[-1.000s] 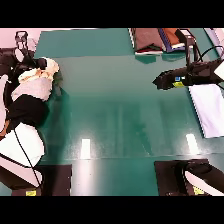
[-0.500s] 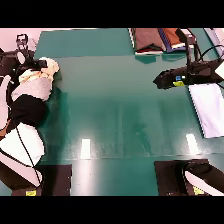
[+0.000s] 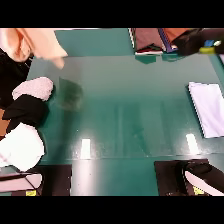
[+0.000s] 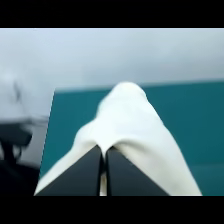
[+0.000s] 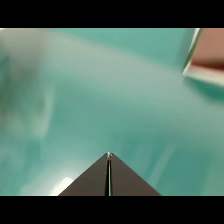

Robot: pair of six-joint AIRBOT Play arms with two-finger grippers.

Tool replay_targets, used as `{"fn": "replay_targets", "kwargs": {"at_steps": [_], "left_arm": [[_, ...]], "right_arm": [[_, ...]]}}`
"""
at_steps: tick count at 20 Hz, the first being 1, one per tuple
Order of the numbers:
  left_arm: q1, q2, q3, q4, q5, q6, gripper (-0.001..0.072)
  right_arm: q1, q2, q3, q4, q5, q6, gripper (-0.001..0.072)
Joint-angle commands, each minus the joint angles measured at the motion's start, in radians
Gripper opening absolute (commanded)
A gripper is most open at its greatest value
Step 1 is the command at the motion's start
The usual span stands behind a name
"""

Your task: Fold the shirts.

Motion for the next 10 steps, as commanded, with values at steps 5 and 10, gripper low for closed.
{"fn": "replay_targets", "kwargs": {"at_steps": [5,10], "left_arm": [[-0.374,0.225,-0.007,-0.062,-0.204,0.059,0.0022],[-0.643,0.138,-0.245,-0.180,-0.206,0.111,0.0025]], "right_arm": [[0.001,0.000,0.213,-0.076,-0.002,0.000,0.0014],[0.001,0.003,0.238,-0.076,0.037,0.001,0.0015]]}}
